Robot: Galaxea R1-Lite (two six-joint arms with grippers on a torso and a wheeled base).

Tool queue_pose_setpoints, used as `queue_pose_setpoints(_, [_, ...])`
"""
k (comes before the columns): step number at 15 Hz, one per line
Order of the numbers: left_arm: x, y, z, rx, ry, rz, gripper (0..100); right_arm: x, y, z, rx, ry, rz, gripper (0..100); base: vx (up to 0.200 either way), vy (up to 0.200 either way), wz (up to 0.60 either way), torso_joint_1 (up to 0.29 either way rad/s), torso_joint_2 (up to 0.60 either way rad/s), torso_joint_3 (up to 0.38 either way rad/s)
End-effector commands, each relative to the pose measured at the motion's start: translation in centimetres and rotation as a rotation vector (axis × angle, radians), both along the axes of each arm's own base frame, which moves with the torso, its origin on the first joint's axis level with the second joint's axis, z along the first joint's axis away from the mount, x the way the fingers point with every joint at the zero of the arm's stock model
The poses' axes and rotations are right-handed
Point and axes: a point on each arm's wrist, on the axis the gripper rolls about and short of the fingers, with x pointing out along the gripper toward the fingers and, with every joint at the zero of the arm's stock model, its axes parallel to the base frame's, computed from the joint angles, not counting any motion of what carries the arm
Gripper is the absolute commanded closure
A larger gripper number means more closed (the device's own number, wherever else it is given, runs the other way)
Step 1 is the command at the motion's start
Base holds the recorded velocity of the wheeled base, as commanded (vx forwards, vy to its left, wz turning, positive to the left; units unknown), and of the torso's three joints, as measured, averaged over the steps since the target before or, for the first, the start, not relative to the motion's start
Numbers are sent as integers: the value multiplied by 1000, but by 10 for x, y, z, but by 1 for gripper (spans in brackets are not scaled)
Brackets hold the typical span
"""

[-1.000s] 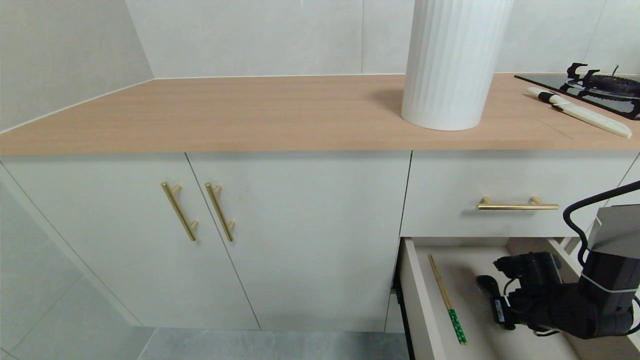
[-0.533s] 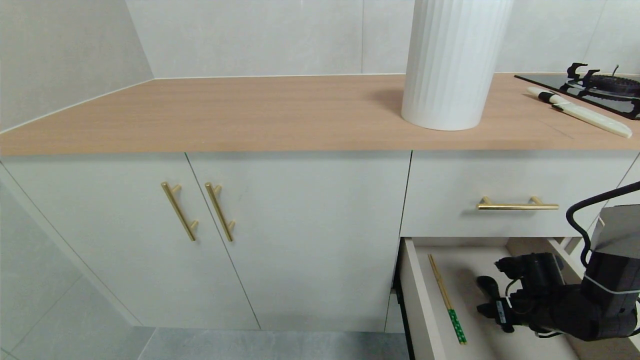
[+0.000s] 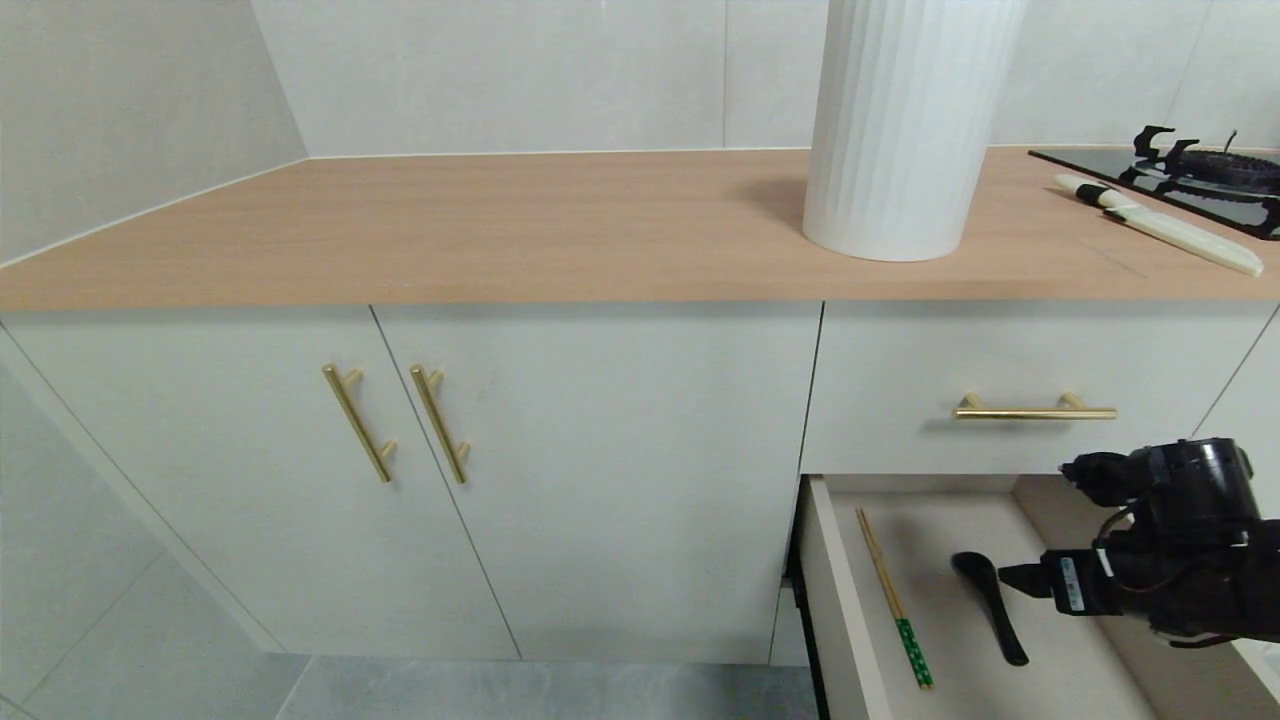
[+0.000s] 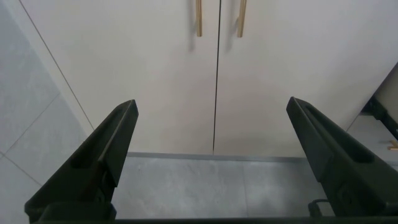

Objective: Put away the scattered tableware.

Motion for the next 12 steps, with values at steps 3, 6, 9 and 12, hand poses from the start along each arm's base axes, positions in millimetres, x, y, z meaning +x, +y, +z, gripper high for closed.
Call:
queue_pose_setpoints(3, [0,0,0,5,2,1,0,-64,6,110,65,-59,58,0,0,0,0,0,0,0])
queue_pose_setpoints(6, [0,0,0,-2,0,0,0,-70,6,118,72,15,46,0,0,0,0,0,0,0])
queue_pose_setpoints(9, [0,0,0,-6,0,1,0,-70,10,117,70,25,68,0,-133,0,0,3,0,3])
queue_pose_setpoints(12, [0,0,0,-6,0,3,0,-72,10,113,63,73,73,0,-200,0,0,1,4,2])
